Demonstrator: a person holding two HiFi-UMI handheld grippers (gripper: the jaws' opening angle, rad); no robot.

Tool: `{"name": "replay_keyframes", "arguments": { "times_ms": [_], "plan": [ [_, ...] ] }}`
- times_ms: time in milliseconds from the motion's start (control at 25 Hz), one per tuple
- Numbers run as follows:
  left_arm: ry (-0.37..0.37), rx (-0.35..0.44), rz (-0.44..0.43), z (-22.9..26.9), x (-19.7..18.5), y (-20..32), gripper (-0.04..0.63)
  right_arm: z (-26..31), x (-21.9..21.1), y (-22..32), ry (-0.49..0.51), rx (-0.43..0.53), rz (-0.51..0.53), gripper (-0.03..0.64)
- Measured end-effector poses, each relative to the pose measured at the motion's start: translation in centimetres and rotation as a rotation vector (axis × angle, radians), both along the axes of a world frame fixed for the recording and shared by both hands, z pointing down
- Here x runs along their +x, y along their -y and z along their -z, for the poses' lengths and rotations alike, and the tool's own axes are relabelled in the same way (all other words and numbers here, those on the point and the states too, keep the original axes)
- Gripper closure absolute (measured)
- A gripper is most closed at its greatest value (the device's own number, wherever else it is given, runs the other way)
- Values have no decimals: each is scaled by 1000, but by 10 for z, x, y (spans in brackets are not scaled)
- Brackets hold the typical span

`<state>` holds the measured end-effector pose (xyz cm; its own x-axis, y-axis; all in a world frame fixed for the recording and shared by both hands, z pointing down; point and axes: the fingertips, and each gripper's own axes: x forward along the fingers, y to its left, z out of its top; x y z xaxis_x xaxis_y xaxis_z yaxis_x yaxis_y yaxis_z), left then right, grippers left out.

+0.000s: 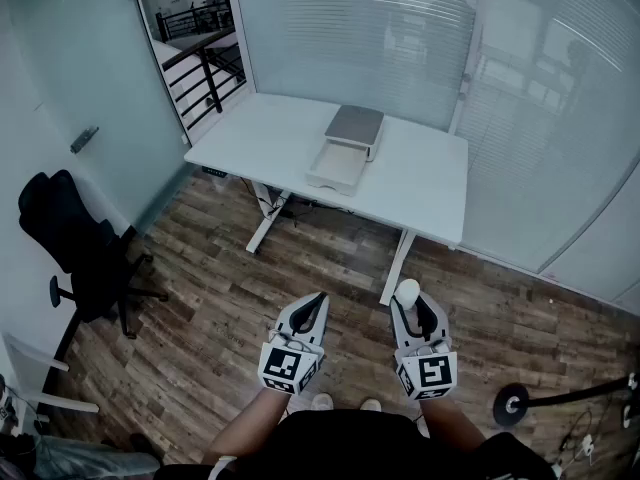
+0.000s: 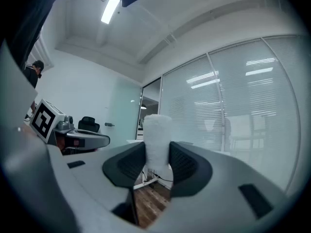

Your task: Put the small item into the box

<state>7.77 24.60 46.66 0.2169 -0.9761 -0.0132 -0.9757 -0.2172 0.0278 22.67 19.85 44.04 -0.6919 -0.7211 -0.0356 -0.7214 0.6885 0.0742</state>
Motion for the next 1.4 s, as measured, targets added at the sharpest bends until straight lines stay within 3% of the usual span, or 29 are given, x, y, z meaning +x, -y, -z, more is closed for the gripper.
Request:
{"name": "replay_keyframes", "arguments": {
  "times_ms": [320,760,1040,1200,1400],
  "plan": [
    [-24,-17,37,-14,-30,-7,584,-7,-28,4,-11,-5,15,465],
    [41,-8,22,-17,-91,16,584,-3,-87,25,-38,79,10,460],
    [44,-3,-6,-9,-121,57,583,-8,-111,65,-58,53,30,460],
    [48,-10,59,-11,-150,98,584,-9,-123,102,-47,39,30,460],
    [44,-21,75,-11,-169,153,584,-22,-144,158,-97,28,44,460]
  ]
}}
